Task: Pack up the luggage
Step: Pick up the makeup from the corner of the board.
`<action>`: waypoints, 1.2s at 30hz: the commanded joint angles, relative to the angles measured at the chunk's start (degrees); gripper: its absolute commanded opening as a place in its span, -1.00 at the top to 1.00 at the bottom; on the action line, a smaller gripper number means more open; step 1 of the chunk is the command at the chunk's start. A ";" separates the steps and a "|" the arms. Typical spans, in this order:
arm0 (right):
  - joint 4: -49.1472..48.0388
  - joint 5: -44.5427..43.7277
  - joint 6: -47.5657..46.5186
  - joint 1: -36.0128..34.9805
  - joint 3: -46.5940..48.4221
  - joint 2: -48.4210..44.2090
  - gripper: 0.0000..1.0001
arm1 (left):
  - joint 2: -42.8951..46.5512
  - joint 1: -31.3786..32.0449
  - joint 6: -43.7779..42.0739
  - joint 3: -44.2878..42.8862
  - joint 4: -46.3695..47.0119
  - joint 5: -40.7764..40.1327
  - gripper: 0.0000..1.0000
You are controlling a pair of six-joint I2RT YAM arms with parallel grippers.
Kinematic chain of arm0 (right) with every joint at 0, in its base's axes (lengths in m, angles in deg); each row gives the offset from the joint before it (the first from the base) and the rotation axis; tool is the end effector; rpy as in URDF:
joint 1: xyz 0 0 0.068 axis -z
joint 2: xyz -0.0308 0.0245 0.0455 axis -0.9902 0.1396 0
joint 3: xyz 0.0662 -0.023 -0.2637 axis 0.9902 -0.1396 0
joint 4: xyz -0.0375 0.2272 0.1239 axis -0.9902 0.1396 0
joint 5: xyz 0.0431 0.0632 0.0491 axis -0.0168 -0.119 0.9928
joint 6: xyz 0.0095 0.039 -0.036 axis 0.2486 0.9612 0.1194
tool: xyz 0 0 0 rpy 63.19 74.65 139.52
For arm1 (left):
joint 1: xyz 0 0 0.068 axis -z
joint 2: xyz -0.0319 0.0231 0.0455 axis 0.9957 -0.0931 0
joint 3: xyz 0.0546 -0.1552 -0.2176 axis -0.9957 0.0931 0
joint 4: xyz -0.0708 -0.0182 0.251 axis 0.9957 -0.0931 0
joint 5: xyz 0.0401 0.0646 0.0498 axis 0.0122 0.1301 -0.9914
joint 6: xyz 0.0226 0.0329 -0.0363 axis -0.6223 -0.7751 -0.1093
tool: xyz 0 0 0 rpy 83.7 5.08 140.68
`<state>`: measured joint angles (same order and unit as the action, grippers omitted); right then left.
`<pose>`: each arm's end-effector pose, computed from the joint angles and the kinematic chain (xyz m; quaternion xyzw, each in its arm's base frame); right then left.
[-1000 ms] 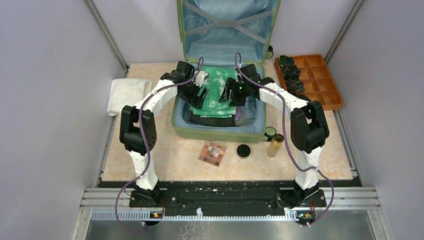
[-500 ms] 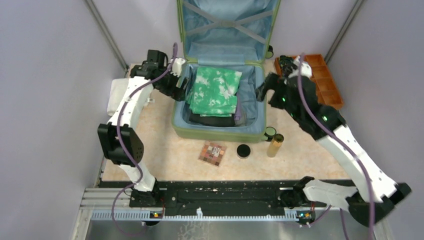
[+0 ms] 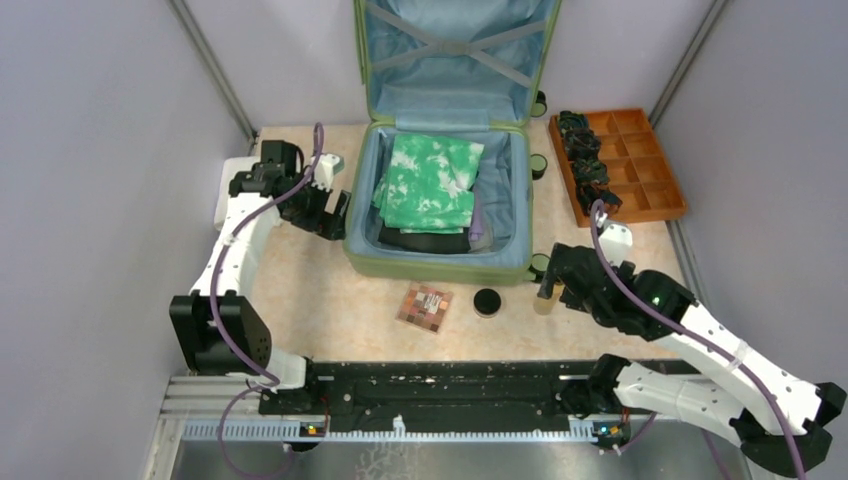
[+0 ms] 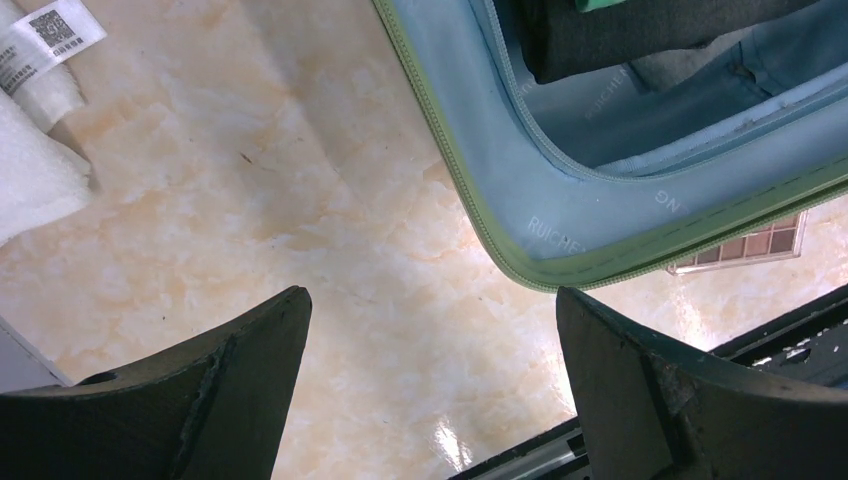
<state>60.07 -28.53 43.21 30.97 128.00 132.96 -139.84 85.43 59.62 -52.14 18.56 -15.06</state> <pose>0.0914 0.0808 0.3199 0.1239 0.9125 0.0394 0.3879 0.2947 -0.0150 0.3160 0.2199 0.9326 -0.1076 0.2652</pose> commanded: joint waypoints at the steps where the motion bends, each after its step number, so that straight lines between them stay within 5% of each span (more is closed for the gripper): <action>1: -1.49 -1.67 0.60 -0.66 -2.47 -0.17 -0.97 | 3.43 -0.37 -0.31 1.70 1.39 0.19 -0.97; 13: -24.94 -10.33 -2.35 -0.58 -14.54 10.06 -0.82 | 3.47 -0.41 0.00 4.28 1.92 -0.40 -0.97; 22: -30.25 -16.65 -2.20 -0.59 -18.22 14.73 -0.12 | 2.91 -0.36 -0.06 3.53 2.60 -1.73 -0.97; 29: -29.26 -18.39 -3.04 -0.57 -17.30 13.69 0.94 | 2.80 -1.46 -0.51 3.77 2.83 -1.99 -0.98; 36: -21.18 -11.95 -10.89 -0.14 -6.78 9.15 1.00 | 2.71 -1.95 -1.03 3.64 2.50 -1.80 -0.98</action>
<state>35.89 -42.03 37.84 30.97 111.89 146.08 -138.02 83.75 59.57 -48.05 19.96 -17.02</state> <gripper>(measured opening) 0.461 0.987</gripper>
